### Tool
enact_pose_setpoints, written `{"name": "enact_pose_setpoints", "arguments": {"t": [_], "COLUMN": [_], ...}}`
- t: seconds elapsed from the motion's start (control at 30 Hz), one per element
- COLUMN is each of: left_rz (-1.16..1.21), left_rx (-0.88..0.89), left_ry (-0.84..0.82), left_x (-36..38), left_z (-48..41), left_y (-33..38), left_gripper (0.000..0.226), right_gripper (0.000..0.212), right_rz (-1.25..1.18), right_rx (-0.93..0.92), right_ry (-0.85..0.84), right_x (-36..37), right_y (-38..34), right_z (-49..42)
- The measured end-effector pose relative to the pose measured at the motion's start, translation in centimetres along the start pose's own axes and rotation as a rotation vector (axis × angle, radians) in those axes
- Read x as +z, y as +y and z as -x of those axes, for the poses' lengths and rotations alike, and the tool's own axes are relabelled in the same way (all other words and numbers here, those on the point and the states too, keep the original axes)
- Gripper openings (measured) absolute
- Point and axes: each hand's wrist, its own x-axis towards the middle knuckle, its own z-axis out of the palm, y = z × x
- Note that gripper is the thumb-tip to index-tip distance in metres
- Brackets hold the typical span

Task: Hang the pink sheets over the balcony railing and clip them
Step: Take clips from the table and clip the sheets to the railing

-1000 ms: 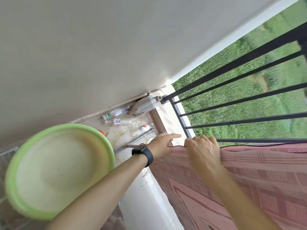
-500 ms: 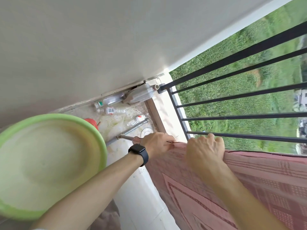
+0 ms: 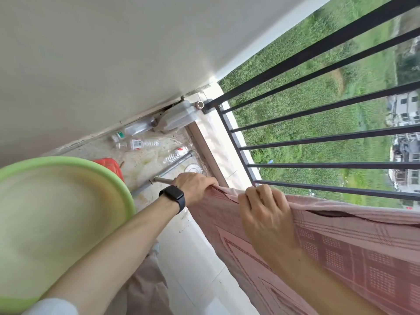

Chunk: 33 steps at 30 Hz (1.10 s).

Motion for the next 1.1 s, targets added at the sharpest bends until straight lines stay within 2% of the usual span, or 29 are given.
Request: {"name": "enact_pose_setpoints", "arguments": {"t": [0.17,0.27,0.3,0.4,0.43,0.5,0.6,0.67,0.7,0.73,0.8,0.83,0.87,1.0,1.1], "left_rz": [-0.146,-0.195,-0.202,-0.189,-0.187,-0.163,-0.021,0.164,0.268,0.354,0.443,0.434,0.406,0.243,0.084], "left_rx": [0.066,0.111,0.124,0.144,0.144,0.156,0.127,0.001,-0.084,-0.159,-0.258,-0.279,-0.274,-0.168,-0.168], "left_ry": [0.127,0.249,0.276,0.343,0.367,0.422,0.503,0.427,0.321,0.224,0.079,0.027,-0.006,-0.085,0.000], "left_x": [-0.2,0.7,1.0,2.2,2.4,2.7,3.2,3.6,3.9,4.4,5.1,5.3,5.4,4.6,5.0], "left_z": [0.0,-0.2,-0.2,-0.2,-0.2,-0.3,-0.3,0.2,0.4,0.5,0.6,0.5,0.3,-1.0,-1.7], "left_y": [-0.5,-1.9,-2.4,-3.5,-3.6,-3.6,-3.4,-3.1,-3.1,-3.6,-4.7,-5.2,-5.5,-6.1,-6.9], "left_gripper": [0.020,0.014,0.007,0.008,0.009,0.014,0.020,0.004,0.008,0.018,0.052,0.066,0.070,0.026,0.019], "right_gripper": [0.036,0.016,0.016,0.046,0.045,0.031,0.029,0.028,0.025,0.022,0.016,0.014,0.012,0.017,0.017], "right_rz": [0.000,-0.052,-0.055,0.006,0.015,-0.006,-0.081,-0.121,-0.131,-0.140,-0.140,-0.151,-0.165,-0.198,-0.189], "right_rx": [0.001,0.126,0.178,0.252,0.254,0.228,0.198,0.202,0.198,0.184,0.135,0.113,0.089,0.044,0.041], "right_ry": [-0.029,-0.232,-0.317,-0.530,-0.588,-0.680,-0.720,-0.658,-0.629,-0.603,-0.554,-0.528,-0.499,-0.432,-0.461], "right_x": [0.1,-0.8,-1.1,-0.3,0.4,1.8,4.2,5.1,5.4,5.7,6.1,6.3,6.5,6.7,6.8], "right_y": [0.0,-0.8,-1.2,-1.9,-2.4,-3.3,-4.3,-4.8,-4.9,-5.0,-4.8,-4.7,-4.5,-4.5,-4.7], "right_z": [0.1,-2.2,-3.4,-7.4,-8.6,-10.5,-11.3,-10.9,-10.4,-9.9,-8.8,-8.4,-8.2,-8.0,-8.0]}}
